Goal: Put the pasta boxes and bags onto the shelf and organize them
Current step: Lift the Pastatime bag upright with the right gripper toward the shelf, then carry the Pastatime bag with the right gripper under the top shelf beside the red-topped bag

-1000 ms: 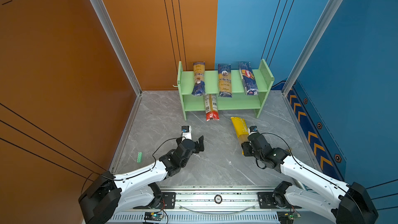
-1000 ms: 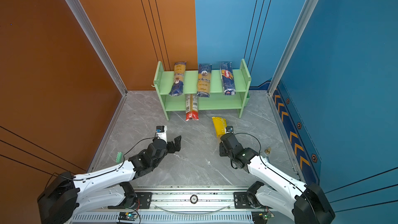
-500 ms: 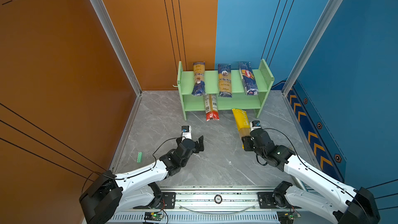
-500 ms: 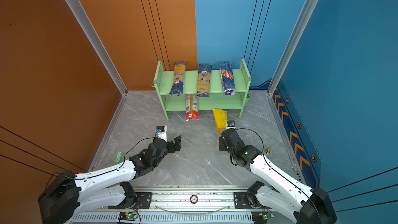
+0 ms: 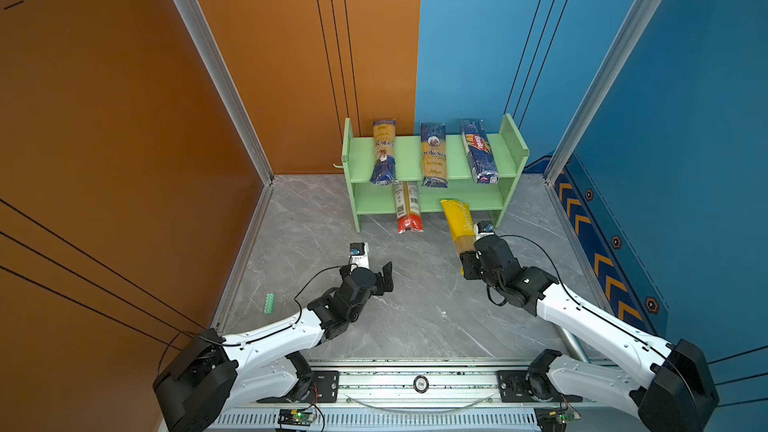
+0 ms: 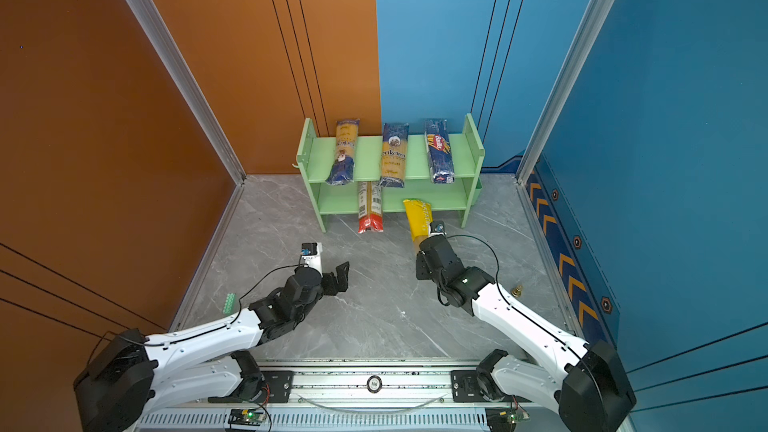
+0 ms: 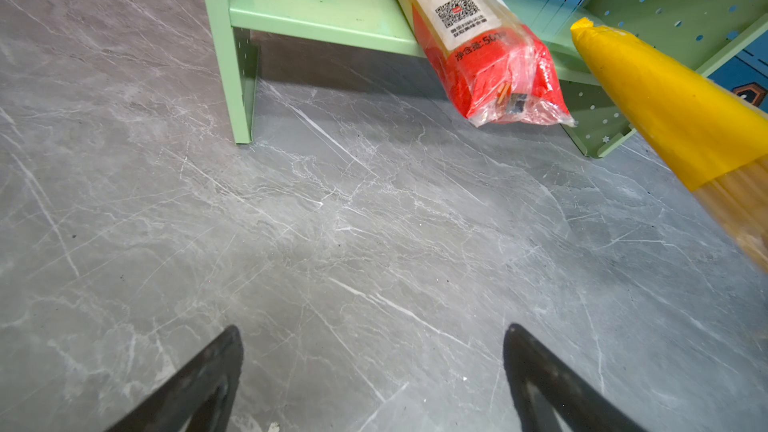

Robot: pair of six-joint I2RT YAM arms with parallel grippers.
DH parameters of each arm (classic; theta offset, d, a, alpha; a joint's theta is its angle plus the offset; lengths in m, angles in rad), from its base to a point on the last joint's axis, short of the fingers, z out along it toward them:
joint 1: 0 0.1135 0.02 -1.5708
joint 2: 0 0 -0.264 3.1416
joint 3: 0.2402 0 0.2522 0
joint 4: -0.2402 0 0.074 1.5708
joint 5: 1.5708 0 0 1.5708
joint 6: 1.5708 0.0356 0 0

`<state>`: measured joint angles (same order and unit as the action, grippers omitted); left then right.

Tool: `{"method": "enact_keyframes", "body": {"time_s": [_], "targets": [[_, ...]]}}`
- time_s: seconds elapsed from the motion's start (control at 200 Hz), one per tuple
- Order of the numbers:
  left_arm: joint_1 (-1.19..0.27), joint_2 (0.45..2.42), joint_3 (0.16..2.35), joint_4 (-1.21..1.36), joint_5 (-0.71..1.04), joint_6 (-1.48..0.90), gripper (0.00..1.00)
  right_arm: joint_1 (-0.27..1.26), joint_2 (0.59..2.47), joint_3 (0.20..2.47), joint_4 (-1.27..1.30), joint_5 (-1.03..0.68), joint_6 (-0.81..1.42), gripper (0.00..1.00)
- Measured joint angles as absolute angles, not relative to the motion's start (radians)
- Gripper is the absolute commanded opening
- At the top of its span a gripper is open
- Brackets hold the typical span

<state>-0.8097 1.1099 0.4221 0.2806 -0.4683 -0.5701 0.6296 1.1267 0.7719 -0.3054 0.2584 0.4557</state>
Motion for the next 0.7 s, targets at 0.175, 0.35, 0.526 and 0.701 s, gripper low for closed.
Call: {"method": "enact_keyframes", "body": {"time_s": [0.175,0.35,0.526,0.701], "targets": [[-0.805,1.110,0.411,0.280,-0.466,-0.570,0.98,0.611,1.171,0.805,-0.268,0.258,0.439,0.00],[-0.800,1.109,0.411,0.281,-0.466,-0.570,0.98,0.592,1.213,0.833,-0.243,0.258,0.422,0.00],[-0.797,1.109,0.411,0.281,-0.466,-0.570,0.98,0.571,1.254,0.852,-0.218,0.246,0.414,0.00],[-0.795,1.109,0.411,0.281,-0.464,-0.570,0.98,0.552,1.291,0.865,-0.189,0.237,0.408,0.00]]}}
